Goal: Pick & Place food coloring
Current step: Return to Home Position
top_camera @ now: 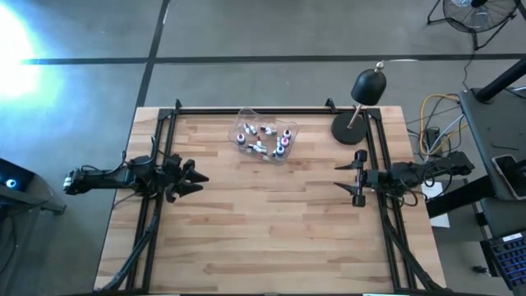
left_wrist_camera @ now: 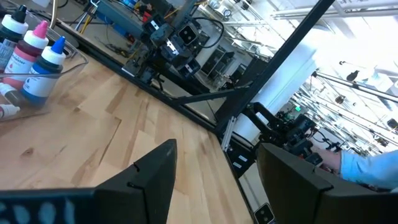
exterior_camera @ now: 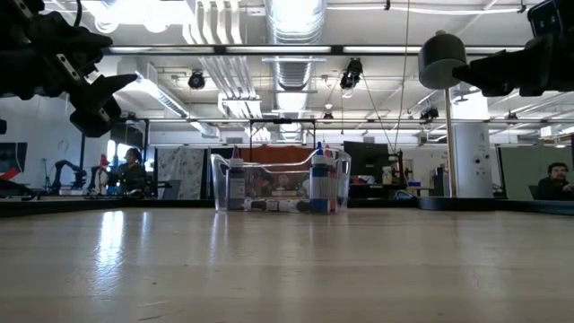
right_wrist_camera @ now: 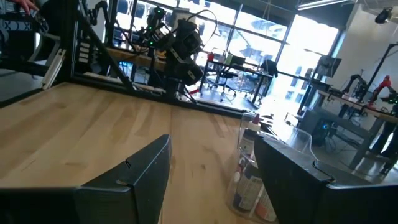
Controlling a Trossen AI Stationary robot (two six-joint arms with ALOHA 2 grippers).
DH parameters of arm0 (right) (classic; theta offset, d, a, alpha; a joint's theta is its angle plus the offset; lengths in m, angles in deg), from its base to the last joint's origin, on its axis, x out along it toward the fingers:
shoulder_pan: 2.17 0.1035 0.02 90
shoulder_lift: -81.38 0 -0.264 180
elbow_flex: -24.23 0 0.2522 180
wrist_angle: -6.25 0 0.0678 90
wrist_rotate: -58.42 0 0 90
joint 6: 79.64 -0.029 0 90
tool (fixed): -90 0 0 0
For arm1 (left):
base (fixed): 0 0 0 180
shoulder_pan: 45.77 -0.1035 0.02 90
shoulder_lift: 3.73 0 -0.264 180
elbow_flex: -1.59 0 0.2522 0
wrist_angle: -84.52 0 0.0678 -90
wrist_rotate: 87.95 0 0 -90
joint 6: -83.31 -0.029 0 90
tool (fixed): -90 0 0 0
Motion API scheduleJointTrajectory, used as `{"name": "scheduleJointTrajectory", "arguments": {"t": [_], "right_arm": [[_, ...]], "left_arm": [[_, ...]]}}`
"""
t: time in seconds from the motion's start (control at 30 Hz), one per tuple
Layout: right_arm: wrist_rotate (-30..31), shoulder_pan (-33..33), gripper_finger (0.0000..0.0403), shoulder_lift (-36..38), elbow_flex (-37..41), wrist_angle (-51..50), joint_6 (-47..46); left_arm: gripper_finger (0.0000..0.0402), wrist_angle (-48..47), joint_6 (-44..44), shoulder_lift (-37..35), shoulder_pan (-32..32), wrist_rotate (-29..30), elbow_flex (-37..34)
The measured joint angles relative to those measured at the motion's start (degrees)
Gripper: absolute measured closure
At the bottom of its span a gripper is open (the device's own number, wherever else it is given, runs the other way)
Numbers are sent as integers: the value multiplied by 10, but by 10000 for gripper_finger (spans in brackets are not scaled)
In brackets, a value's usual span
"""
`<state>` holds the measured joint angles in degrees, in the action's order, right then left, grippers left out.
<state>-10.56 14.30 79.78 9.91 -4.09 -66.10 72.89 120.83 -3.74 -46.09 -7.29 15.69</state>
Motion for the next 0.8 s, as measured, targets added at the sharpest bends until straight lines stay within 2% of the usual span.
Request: {"name": "scheduleJointTrajectory", "arguments": {"t": [0.67, 0.8], "right_arm": [[1, -1, 179, 5, 0, 0, 0], [0, -24, 179, 5, 0, 0, 0]], "left_arm": [[205, 0, 0, 0, -1, 1, 0], [205, 0, 0, 0, -1, 1, 0]]}}
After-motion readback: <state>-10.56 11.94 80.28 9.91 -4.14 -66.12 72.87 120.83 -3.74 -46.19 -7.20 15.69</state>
